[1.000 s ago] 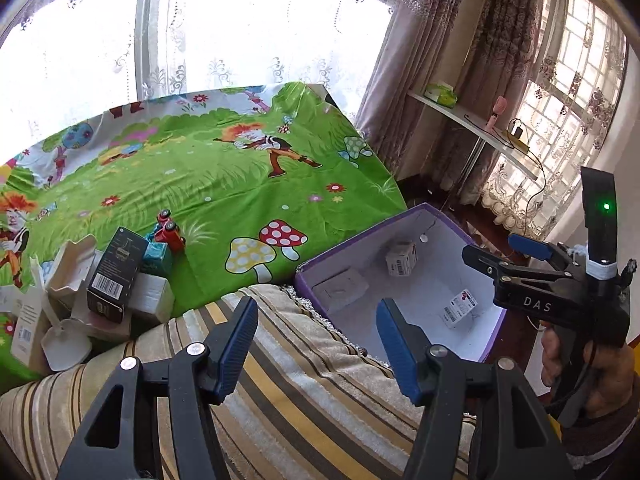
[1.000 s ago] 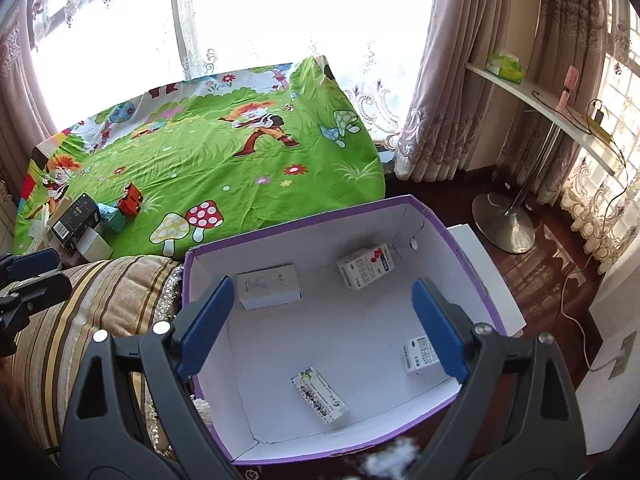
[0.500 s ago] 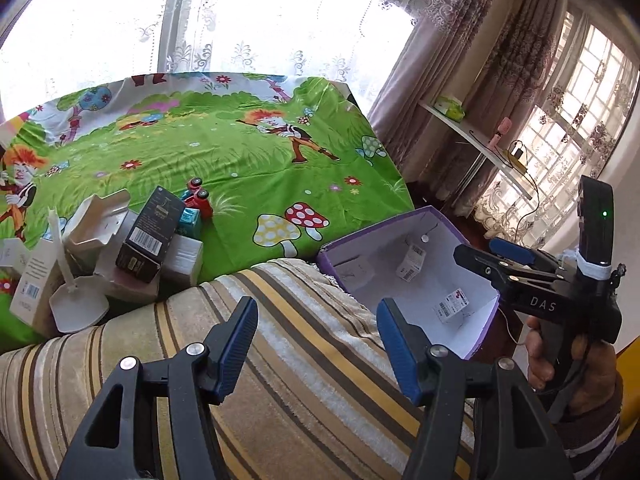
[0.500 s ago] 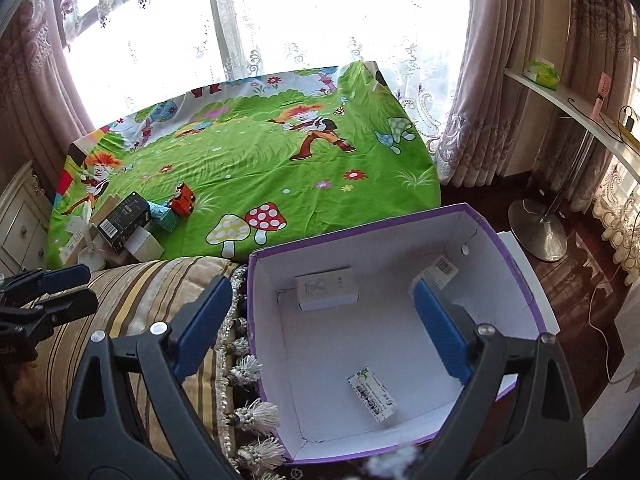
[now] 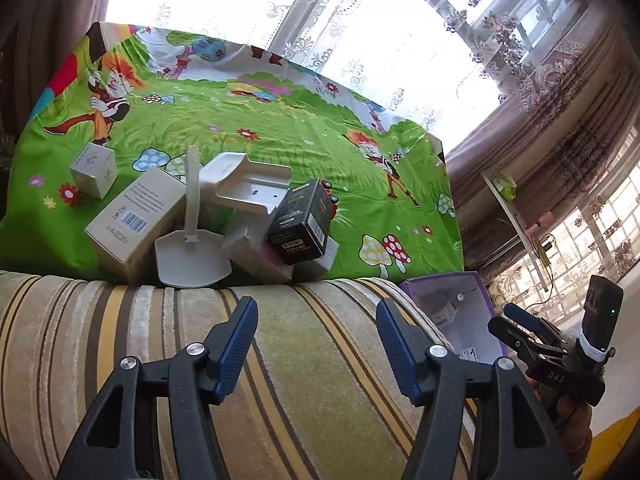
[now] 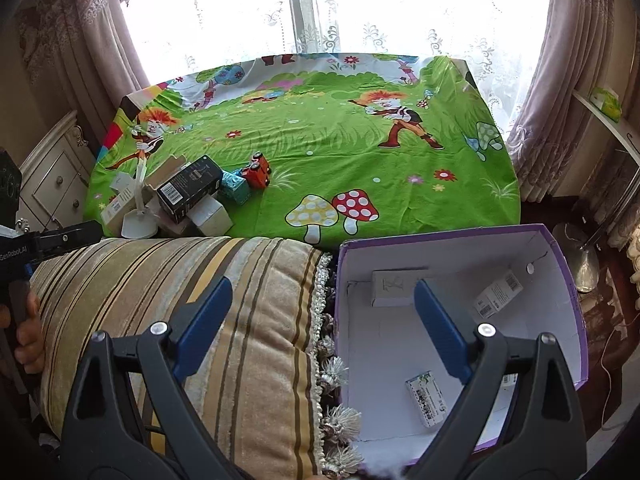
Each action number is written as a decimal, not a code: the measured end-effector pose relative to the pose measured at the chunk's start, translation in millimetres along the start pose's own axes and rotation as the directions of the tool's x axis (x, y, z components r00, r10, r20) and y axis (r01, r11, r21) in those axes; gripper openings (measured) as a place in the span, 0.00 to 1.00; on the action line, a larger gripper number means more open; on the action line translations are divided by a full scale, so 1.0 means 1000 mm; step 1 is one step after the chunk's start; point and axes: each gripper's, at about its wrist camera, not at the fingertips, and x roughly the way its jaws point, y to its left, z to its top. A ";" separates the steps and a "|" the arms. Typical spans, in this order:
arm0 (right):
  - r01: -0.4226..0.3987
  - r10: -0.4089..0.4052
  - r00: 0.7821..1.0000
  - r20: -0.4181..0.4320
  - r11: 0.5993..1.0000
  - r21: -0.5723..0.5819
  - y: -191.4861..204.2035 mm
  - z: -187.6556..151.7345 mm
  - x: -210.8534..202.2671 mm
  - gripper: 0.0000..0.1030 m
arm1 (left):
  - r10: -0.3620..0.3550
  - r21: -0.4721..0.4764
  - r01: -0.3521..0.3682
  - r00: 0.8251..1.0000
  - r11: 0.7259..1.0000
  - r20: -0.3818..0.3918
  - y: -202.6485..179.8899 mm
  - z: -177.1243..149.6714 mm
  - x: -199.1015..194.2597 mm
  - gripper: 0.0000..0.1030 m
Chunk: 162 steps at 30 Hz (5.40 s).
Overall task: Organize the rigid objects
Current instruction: 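Return both tools to the pile and grasp white plastic stand with left tool, then lift white stand with left tool while right tool grasps black box, then carry stand and black box into the purple box and release both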
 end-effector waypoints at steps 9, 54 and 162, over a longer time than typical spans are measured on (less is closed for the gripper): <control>-0.037 0.037 0.999 -0.040 0.999 -0.012 0.027 0.014 0.017 0.91 | 0.082 -0.045 -0.082 0.997 0.996 -0.002 0.033 0.021 0.003 0.52; -0.176 0.214 0.967 -0.140 0.954 0.244 0.098 0.099 0.141 0.91 | 0.295 0.020 -0.295 0.952 0.955 -0.075 0.062 0.070 0.080 0.13; 0.200 -0.181 0.980 -0.087 0.915 0.350 -0.107 -0.030 -0.005 0.66 | -0.151 0.252 0.187 0.976 0.950 -0.157 -0.159 -0.017 0.073 0.56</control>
